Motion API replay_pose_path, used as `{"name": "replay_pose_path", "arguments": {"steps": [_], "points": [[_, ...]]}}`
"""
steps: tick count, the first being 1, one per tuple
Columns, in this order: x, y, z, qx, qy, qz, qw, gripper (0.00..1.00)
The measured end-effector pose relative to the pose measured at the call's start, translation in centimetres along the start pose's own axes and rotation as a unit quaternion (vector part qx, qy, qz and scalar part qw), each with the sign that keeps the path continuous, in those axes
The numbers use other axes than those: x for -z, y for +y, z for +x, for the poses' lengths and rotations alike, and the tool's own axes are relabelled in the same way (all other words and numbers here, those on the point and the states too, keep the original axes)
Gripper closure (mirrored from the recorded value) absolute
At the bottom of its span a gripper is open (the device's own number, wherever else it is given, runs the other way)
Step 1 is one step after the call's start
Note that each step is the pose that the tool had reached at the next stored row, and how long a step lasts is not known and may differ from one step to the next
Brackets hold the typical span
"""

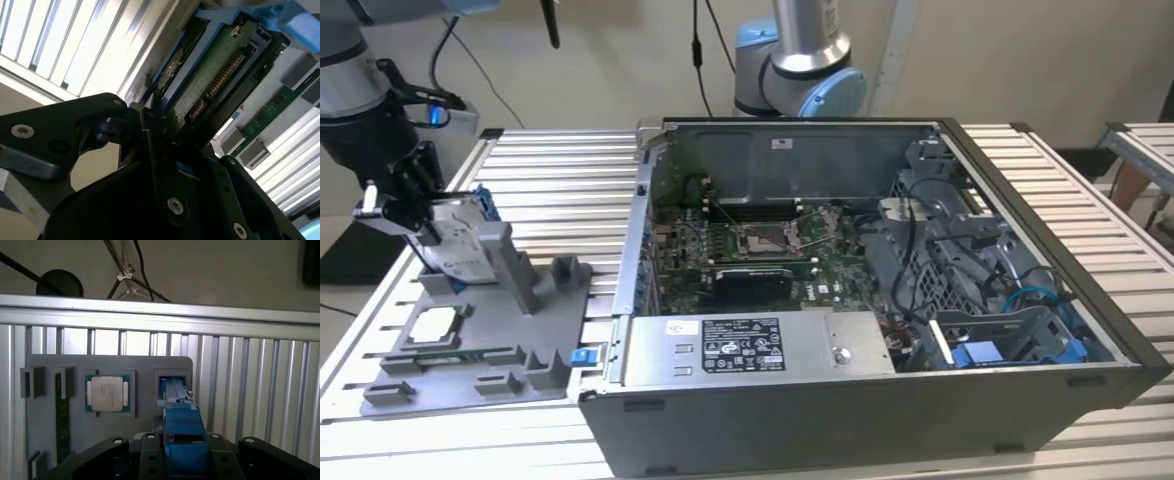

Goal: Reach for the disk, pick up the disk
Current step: 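Pick up the disk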

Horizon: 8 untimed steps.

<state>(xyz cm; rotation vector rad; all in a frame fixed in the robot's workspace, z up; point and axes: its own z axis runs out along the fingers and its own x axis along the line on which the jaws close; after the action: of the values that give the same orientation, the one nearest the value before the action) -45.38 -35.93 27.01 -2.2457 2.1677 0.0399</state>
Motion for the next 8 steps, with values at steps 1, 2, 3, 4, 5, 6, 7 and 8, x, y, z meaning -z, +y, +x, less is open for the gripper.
{"name": "replay_pose_path", "arguments": {"steps": [1,2,3,4,5,6,7,8], "points": [[0.10,0.00,0.00,0.000,0.0000,0.0000,1.0000,1.00],[0.23,0.00,-0.01,0.000,0.0000,0.0000,1.0000,1.00],[0.37,0.00,-0.01,0.000,0.0001,0.0000,1.0000,1.00],[0.52,0.00,-0.02,0.000,0.0000,0.0000,1.0000,1.00],[0.68,0.00,-0.02,0.000,0.0000,0.0000,1.0000,1.00],[0.86,0.00,-0.03,0.000,0.0001,0.0000,1.0000,1.00],[1.03,0.01,-0.03,0.000,0.0001,0.0000,1.0000,1.00],[1.24,0.01,-0.04,0.000,0.0001,0.0000,1.0000,1.00]]}}
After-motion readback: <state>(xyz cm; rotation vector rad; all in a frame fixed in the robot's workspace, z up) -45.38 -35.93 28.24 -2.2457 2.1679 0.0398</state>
